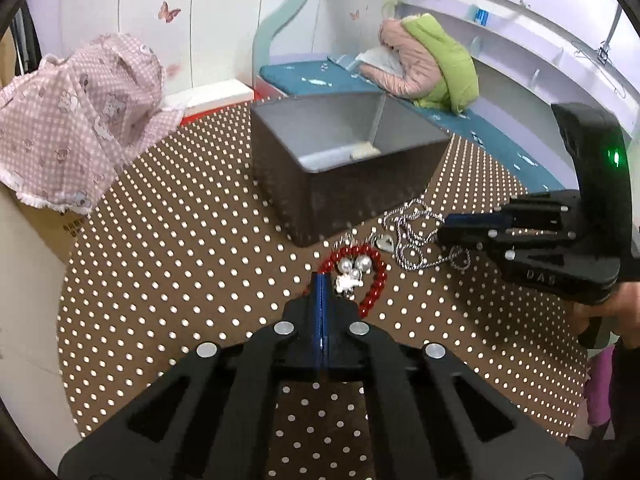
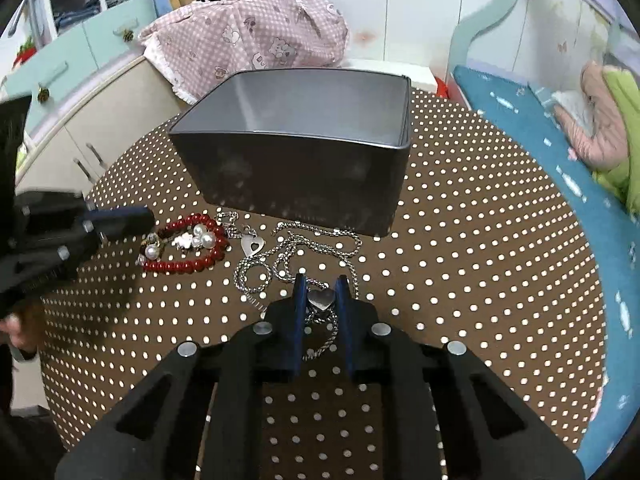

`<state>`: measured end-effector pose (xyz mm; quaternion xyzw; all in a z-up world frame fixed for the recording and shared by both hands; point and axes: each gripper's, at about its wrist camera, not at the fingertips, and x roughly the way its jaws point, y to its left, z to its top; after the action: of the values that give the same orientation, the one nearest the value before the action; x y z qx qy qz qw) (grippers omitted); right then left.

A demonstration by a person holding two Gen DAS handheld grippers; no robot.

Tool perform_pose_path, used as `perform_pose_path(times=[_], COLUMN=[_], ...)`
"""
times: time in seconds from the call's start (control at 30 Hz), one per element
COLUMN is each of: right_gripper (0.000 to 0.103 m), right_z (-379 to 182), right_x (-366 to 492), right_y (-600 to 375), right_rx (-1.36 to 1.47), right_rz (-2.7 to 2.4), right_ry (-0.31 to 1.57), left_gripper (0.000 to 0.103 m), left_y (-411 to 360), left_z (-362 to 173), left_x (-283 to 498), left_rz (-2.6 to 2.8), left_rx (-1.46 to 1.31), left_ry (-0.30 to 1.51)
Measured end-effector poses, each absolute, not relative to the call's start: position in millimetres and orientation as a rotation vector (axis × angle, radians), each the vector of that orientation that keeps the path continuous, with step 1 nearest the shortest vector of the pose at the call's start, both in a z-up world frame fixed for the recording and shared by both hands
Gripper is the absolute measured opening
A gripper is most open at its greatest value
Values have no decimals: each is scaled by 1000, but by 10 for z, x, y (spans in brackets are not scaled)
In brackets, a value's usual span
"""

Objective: Organize jewelry
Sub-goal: 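Grasp and lift the red bead bracelet with the left tool while the right tool lifts the chain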

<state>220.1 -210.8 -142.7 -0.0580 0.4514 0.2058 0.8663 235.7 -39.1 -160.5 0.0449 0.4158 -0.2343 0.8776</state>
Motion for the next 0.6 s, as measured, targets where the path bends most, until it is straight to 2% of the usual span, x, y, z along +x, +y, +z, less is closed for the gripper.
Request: perform_pose_path(times=[0.37, 0.6], right_gripper=[13, 13], right_z=[-906, -977], right_x=[2073, 2081], right_y=[-2167, -2160], right_rx=[-84, -84], right_rz=[469, 463], right_ry=[818, 837], left_gripper=[0, 0], left_y=[-338, -492], left_z=[-1208, -1675], left_x=[2241, 2465], left_rz=[-513, -512], left_rx=[69, 175], left_ry=[777, 911])
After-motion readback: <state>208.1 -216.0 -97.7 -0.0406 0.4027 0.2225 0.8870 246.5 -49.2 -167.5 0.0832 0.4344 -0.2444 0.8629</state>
